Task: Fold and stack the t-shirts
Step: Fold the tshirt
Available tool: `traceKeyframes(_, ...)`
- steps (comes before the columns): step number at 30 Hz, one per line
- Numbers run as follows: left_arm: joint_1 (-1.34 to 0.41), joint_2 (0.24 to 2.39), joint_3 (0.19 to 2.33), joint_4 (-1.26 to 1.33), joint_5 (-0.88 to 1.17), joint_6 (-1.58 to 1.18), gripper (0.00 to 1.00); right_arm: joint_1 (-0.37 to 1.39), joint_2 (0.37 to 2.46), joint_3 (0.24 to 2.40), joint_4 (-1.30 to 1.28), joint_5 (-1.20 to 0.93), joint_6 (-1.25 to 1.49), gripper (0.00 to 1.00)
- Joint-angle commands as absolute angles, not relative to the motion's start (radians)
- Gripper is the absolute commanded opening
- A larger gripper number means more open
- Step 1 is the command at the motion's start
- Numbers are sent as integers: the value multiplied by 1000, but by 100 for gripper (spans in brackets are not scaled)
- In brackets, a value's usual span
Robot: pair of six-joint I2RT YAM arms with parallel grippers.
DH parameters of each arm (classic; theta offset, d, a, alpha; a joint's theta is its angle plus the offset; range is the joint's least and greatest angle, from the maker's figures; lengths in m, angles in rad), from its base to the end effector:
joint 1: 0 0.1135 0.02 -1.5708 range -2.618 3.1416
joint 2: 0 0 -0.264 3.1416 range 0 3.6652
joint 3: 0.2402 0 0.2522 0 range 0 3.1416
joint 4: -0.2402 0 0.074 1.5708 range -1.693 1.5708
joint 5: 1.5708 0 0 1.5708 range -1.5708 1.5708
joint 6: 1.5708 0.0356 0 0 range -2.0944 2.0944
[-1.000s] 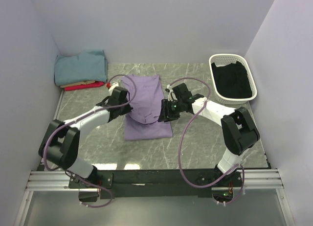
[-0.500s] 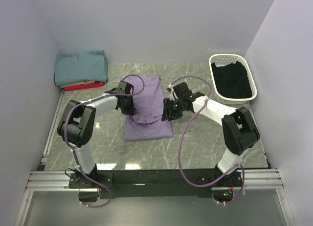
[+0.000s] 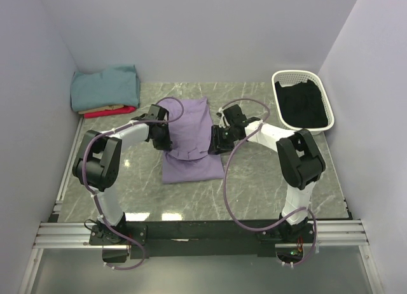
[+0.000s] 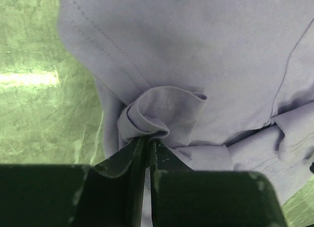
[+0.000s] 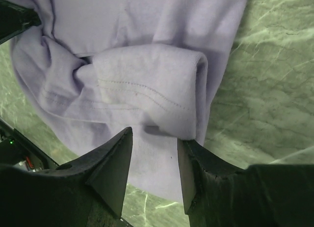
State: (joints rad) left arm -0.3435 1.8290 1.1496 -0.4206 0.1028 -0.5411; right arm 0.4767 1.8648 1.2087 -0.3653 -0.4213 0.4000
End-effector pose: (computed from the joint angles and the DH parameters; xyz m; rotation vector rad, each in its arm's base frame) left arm 0.3427 -0.1265 0.1640 -0.2358 2.7206 -0.4073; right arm 0.3335 0.1886 0.1735 -0.2658 2.6887 0.8447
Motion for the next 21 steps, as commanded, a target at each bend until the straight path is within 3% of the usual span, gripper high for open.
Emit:
traceKeyframes(1,-333,1793,1157,-460,113,-508,12,465,1894,1273,-324,-434,402,49)
traceKeyframes(5,-330,1802,1166,-471,112,-503,11,460,1911,1298,-330,-437,391,43)
traceKeyframes(8,-322,1805,1173,-477,117,-499,11,456,1908,1312,-333,-445,388,19)
traceKeyframes(12,-308,1822,1196,-489,129,-486,8,446,1916,1351,-347,-443,387,10)
traceKeyframes(21,-256,1877,1308,-557,159,-431,11,399,1999,1488,-390,-463,379,7)
